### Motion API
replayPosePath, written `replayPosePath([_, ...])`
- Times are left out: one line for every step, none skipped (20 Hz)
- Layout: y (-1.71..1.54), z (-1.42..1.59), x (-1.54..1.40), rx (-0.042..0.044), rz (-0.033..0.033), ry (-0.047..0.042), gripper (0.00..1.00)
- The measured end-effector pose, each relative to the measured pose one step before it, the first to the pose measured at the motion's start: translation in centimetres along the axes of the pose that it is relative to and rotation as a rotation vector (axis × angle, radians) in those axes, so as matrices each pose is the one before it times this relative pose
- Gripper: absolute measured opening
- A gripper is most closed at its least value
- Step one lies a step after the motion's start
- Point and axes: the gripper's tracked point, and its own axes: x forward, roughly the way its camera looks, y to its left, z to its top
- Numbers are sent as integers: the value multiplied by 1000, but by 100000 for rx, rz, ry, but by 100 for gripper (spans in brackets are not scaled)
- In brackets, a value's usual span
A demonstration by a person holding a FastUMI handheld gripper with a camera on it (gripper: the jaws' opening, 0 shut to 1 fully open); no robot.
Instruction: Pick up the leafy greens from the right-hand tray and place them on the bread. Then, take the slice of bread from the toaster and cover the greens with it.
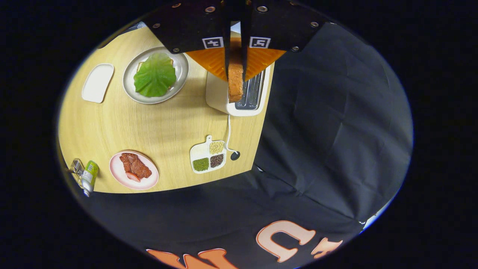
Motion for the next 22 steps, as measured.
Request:
replayPosePath([-774,70,-219,1253,679,-688,11])
replayPosePath([-552,12,-239,1669,729,-785,11])
replayPosePath([-736,-23,-109,1222,1301,-871,11])
replayPosePath([-781,-37,-26,1136,756,-841,11])
replayPosePath([-919,-99,-82,731,472,-563,11])
replayPosePath([-955,-194,-6,768,98,-433,11])
replayPosePath([-981,-280,90,448,304,-152,11])
replayPosePath([-919,-333,81,516,94,-374,11])
replayPosePath([-1119,-205,260,736,174,-361,11])
replayPosePath([-909,-404,262,1058,305,79,11])
replayPosePath([-972,-408,226,1202,234,269,11])
replayPosePath([-936,-305,271,1415,280,227,11])
replayPosePath([-940,-304,292,1019,134,306,11])
replayPosePath([-1040,-131,363,1040,-162,170,11])
replayPosePath([-959,-223,431,1113,-18,62,11])
replayPosePath([-1072,-129,407,1395,-552,314,11])
replayPosePath([-694,-41,359,878,279,34,11])
replayPosePath([-313,-43,273,487,1015,-218,11])
replayPosePath([-237,-95,374,874,1885,349,11])
replayPosePath([-462,-154,497,763,2063,308,11])
replayPosePath([-242,-123,314,226,1513,157,11])
replayPosePath([-528,-147,70,-205,247,-282,11])
